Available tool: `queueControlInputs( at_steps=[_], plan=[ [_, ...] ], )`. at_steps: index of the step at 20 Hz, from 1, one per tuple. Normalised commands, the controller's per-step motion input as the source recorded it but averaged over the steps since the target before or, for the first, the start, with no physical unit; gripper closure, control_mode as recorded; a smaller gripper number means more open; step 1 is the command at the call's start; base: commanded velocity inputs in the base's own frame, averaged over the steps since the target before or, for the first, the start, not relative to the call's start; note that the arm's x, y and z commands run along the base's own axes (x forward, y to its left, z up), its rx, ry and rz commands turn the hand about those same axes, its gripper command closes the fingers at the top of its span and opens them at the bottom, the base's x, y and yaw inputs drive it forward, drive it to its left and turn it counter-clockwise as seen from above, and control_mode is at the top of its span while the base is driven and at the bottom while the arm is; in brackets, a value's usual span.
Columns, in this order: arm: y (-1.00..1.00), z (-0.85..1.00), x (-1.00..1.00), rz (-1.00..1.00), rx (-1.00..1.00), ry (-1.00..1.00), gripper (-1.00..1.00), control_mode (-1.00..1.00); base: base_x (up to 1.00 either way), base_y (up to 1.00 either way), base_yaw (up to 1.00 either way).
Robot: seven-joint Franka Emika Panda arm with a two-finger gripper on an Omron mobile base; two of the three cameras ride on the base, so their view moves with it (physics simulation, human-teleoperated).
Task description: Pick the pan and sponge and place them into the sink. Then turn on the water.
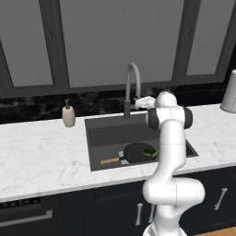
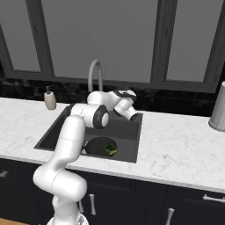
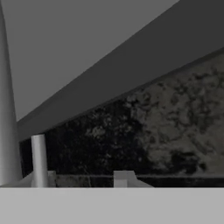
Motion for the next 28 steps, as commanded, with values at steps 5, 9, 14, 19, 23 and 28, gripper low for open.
queueControlInputs(
  at_steps=[5,9,14,19,23,28],
  plan=[
    [-1.00,-0.05,0.43,0.00,0.23,0.24,1.00,-1.00,0.00,0.00,0.00],
    [-1.00,-0.12,0.29,-0.02,0.19,0.25,1.00,-1.00,0.00,0.00,0.00],
    [-1.00,-0.28,0.03,-0.03,0.16,0.22,1.00,-1.00,0.00,0.00,0.00],
    [-0.96,-0.35,-0.13,-0.13,0.05,0.23,1.00,-1.00,0.00,0.00,0.00],
    [-0.68,0.82,-0.69,-0.08,0.18,-0.03,1.00,-1.00,0.00,0.00,0.00],
    [-0.59,1.00,-0.98,0.00,0.25,-0.15,1.00,-1.00,0.00,0.00,0.00]
  ],
)
